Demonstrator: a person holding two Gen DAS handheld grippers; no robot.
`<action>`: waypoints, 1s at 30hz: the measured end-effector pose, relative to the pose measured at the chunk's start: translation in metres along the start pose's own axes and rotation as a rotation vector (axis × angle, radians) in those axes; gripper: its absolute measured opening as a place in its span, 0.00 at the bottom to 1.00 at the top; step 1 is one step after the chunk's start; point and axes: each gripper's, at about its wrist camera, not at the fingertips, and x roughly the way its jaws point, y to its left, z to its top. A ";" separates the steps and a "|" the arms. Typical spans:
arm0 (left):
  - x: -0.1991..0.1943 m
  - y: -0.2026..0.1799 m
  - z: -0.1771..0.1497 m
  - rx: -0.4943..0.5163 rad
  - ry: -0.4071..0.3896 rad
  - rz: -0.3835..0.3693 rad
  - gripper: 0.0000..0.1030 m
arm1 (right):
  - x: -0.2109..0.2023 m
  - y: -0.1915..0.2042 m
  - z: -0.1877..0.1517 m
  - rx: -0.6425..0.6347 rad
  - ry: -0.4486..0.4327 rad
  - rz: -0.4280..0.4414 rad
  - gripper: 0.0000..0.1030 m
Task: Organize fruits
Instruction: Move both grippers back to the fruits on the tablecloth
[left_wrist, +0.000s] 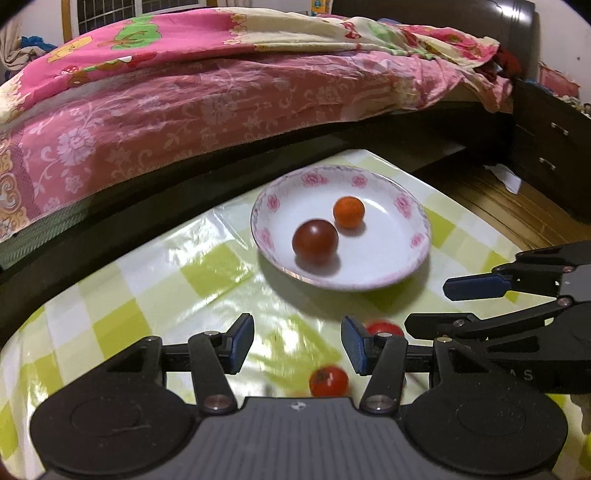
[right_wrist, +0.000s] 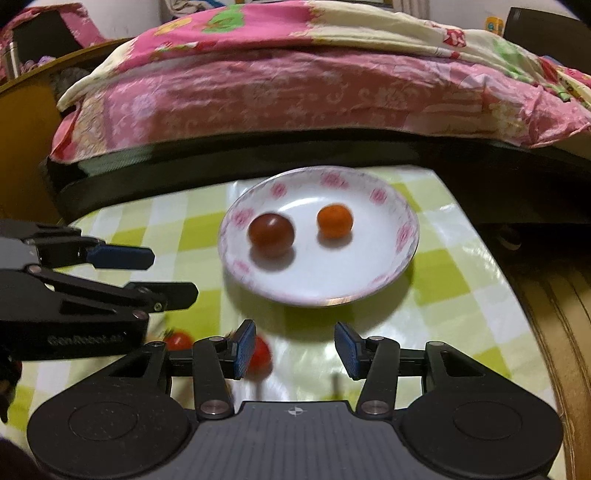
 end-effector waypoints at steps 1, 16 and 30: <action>-0.004 0.000 -0.003 0.001 0.003 -0.005 0.57 | -0.003 0.002 -0.004 -0.004 0.004 0.009 0.43; -0.035 -0.015 -0.060 0.049 0.117 -0.066 0.57 | 0.000 0.029 -0.026 -0.094 0.074 0.083 0.43; -0.012 -0.028 -0.073 0.030 0.132 -0.063 0.52 | 0.018 0.041 -0.026 -0.158 0.080 0.084 0.33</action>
